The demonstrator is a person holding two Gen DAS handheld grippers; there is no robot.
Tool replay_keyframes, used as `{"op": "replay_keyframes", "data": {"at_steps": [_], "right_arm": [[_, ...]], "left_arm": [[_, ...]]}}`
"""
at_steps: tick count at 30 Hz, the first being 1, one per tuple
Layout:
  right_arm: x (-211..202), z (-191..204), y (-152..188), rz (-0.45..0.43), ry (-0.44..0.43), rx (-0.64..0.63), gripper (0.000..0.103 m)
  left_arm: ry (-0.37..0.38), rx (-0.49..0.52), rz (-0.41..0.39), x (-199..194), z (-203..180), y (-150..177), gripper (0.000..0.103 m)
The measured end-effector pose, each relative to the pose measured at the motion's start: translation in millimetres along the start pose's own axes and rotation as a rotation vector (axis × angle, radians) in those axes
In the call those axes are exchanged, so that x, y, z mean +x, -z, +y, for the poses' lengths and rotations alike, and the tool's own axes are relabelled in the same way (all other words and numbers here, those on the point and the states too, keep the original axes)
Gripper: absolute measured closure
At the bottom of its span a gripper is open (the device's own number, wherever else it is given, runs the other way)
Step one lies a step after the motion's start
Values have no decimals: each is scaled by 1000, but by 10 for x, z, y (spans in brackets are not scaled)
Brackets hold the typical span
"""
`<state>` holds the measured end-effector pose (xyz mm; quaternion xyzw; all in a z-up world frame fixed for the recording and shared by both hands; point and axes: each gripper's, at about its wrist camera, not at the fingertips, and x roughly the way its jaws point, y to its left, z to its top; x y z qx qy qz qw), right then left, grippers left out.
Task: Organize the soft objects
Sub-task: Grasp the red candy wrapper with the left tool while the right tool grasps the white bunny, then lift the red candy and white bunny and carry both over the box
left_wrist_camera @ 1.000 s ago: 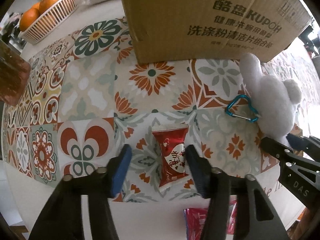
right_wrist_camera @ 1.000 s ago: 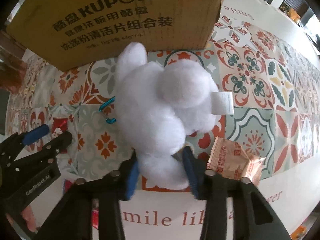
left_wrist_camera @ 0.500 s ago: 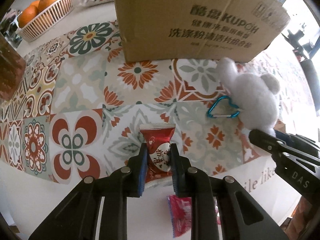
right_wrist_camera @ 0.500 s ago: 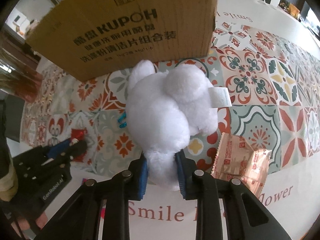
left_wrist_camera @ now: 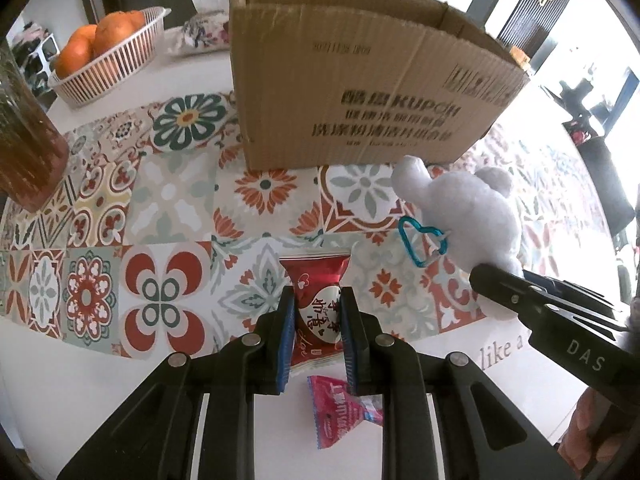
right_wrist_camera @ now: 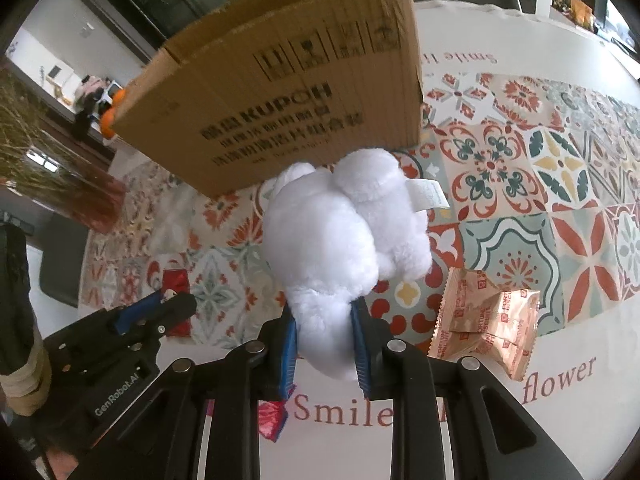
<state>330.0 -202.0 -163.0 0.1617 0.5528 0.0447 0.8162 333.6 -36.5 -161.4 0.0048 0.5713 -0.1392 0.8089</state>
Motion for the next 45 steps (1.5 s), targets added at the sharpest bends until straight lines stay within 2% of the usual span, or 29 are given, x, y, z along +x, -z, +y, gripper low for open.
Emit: {"op": "replay_keyframes", "data": {"at_steps": [22,45], "right_arm": [[-594,192,-77,-154,-56,-22,78],[-1172,360,-357,-331,-86,-65,78]], "left_arm": [[27,46,-177,-687,-146,-171,81],[32,105,-339,-1235,-280,-514,81]]}}
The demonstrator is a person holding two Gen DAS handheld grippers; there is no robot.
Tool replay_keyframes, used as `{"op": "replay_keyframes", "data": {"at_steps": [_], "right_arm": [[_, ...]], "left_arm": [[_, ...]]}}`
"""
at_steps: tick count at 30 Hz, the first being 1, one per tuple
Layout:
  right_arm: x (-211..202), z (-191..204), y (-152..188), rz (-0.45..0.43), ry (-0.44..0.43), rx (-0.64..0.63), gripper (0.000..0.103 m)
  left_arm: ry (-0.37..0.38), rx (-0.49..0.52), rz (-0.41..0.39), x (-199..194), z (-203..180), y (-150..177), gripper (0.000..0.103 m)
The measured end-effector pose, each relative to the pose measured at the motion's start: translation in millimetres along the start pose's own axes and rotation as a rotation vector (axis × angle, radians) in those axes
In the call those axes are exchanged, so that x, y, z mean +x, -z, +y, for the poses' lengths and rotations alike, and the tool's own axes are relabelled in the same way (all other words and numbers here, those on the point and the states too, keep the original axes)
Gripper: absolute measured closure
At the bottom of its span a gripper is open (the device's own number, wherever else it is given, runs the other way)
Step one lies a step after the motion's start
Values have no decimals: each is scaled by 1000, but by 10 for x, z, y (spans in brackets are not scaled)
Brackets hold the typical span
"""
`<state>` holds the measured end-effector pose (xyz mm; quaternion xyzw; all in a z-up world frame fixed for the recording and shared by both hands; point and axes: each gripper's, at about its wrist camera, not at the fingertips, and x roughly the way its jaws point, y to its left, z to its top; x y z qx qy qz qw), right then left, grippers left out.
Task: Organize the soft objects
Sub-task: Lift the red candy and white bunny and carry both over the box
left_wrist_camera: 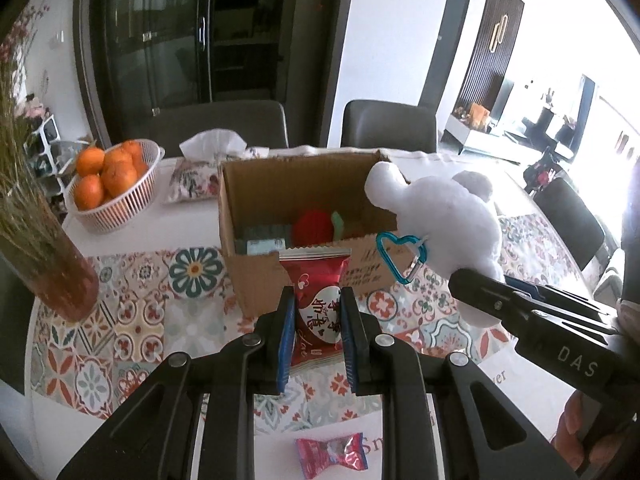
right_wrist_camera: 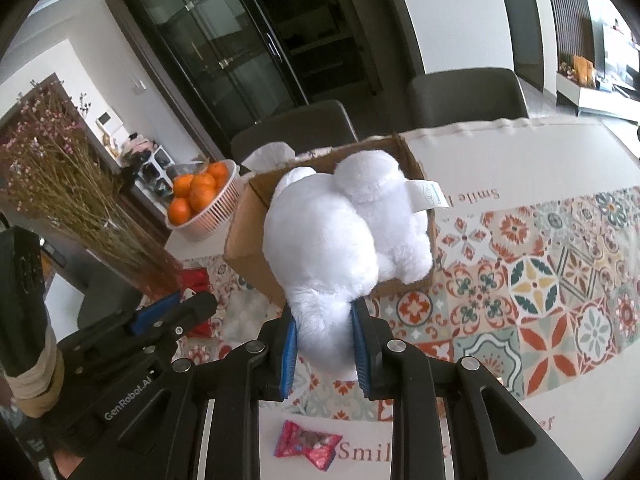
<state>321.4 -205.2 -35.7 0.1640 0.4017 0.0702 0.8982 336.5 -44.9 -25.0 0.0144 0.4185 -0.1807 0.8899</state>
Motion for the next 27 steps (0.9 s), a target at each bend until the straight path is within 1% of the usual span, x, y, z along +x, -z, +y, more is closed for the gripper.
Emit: {"op": "replay_keyframes", "data": {"at_steps": [7,14,23,27], "right_arm": [[-11,29,-162,-19,-10,-13,78],[58,60,-342,-15,-12,-41,78],[205,138,-583,-9,0,-101,78],[328,145,-697,15,-4,-129,78]], "left_arm": [[-9,25,-29,-14,-4,-178,81],[-16,38,-41,50,31,-345,81],[-24,47,-31,229,97,-574,81],[-31,53,-21,344,113,-657,81]]}}
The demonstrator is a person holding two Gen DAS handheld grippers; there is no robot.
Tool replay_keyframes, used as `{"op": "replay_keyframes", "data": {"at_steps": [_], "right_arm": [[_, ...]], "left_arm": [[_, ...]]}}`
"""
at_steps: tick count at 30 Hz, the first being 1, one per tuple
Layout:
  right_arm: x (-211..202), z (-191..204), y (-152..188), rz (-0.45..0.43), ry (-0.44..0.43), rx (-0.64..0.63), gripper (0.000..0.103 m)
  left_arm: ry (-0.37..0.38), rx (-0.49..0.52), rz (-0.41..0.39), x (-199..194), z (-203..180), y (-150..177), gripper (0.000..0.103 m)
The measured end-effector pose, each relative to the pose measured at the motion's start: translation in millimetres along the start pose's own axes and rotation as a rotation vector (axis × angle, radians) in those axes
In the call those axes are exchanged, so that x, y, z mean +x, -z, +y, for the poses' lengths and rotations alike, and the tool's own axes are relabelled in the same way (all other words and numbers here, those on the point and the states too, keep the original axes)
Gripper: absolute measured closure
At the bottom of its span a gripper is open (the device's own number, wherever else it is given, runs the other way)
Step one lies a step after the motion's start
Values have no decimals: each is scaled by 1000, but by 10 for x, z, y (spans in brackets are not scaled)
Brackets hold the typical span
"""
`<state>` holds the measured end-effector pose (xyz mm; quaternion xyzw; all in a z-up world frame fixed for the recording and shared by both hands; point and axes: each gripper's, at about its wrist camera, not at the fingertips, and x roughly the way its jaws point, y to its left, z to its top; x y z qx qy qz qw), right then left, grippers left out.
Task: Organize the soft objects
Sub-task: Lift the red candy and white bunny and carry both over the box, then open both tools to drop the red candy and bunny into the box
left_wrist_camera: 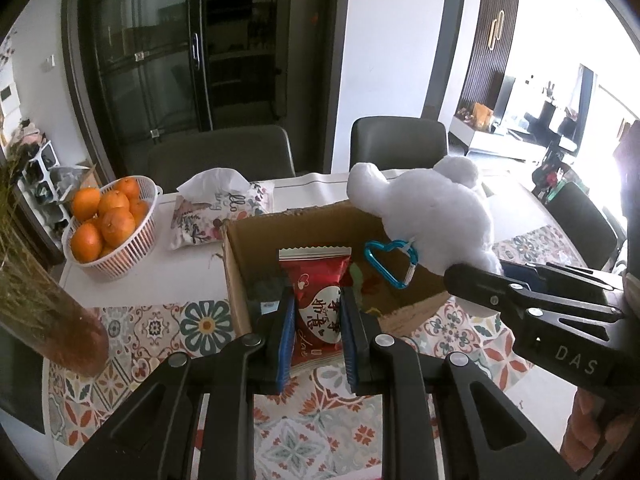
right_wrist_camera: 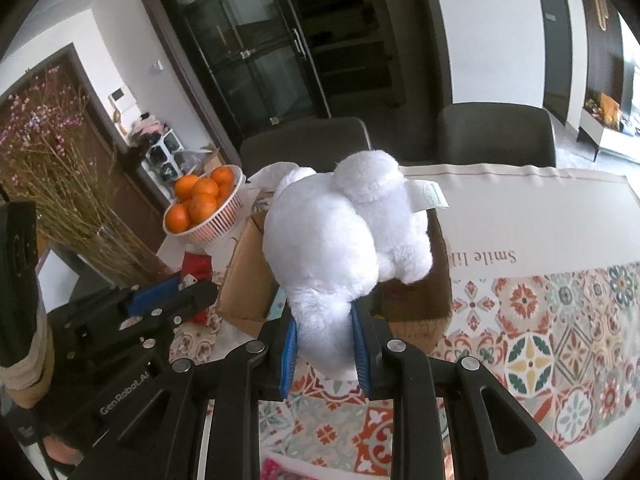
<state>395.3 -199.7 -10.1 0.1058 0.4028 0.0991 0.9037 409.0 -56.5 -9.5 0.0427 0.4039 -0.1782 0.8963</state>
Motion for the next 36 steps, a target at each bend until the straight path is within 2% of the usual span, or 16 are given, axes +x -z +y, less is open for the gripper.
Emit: {"op": "replay_keyframes", "data": {"at_steps": [6,20,32,34,36], "right_arm": [[202,-34,-130,34,-20,-33,78],[874,-183,-350,211,-60,-115,78],[1322,-313,-293,344,-2,-151,77],[1359,-317,-276,361,-1,-151,75],[1385,-332,-258,371,8,-149,73]], "left_arm": [[-13,16,17,212,43,-109,81],[-10,22,128,808,120,-196,81],[-20,50,241,1213,155,-152,81],[-21,55,253,1233,151,-132,79],[-28,56,263,1248,152,-122,64]]}}
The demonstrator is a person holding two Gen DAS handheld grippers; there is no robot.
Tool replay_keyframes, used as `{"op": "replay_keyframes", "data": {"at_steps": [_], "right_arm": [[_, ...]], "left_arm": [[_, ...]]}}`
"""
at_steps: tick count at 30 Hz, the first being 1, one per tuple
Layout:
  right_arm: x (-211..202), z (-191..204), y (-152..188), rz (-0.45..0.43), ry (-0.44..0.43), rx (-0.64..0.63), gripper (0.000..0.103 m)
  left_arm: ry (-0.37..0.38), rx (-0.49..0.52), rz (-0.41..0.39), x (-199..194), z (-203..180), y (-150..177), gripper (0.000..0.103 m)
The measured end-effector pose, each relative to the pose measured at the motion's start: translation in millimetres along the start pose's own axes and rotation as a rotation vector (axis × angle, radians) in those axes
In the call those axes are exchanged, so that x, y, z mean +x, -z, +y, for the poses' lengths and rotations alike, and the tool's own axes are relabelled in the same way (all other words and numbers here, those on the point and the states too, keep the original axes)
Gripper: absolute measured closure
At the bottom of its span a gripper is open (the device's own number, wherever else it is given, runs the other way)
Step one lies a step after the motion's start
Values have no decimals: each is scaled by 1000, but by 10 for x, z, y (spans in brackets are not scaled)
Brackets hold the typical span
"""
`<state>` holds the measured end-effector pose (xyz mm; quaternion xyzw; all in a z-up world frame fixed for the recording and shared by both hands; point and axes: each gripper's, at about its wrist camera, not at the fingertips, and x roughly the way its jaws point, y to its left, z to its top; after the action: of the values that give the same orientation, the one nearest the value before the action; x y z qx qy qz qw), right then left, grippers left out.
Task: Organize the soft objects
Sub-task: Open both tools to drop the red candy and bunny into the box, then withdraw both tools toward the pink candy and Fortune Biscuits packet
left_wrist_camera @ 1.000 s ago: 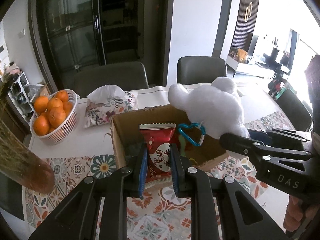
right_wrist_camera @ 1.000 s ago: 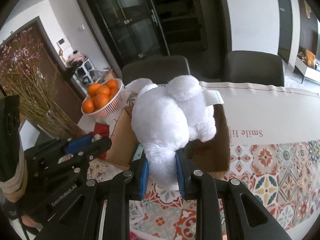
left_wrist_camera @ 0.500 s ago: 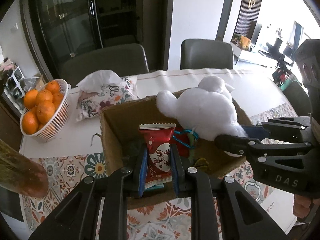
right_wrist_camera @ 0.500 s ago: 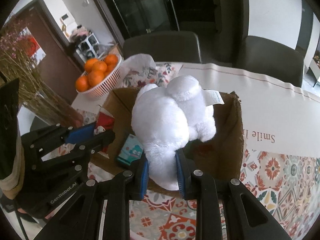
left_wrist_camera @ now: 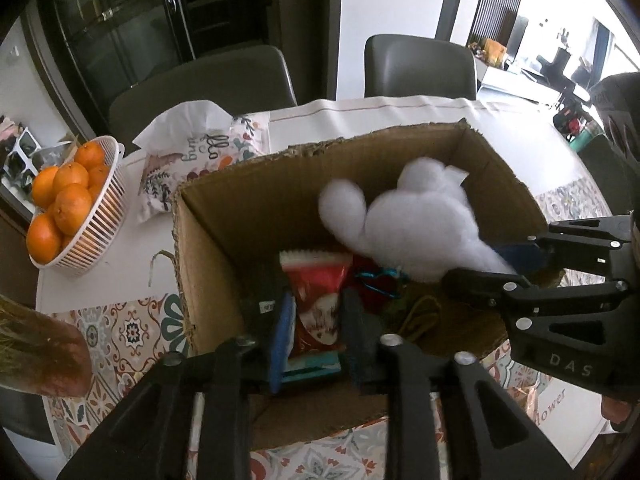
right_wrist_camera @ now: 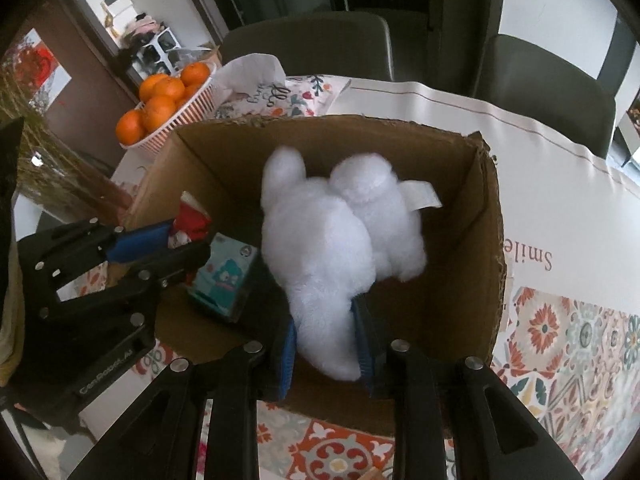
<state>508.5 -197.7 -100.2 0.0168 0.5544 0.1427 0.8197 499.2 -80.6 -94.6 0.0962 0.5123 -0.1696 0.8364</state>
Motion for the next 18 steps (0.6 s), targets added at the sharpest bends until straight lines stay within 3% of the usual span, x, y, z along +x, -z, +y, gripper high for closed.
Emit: {"op": "replay_keyframes", "data": {"at_steps": [2,5,18], "right_arm": [[20,-26,10,13,-10,10,66],[-26,-34,18,-4,-10,8,56],[-686,79,224,-183,81,80,50]], "left_arm": [[-2,0,-3,-14,-11,2,55],[-12,2,-17,-75,-27,6,51],[-43,-40,-102,-698,-103,190,41]]}}
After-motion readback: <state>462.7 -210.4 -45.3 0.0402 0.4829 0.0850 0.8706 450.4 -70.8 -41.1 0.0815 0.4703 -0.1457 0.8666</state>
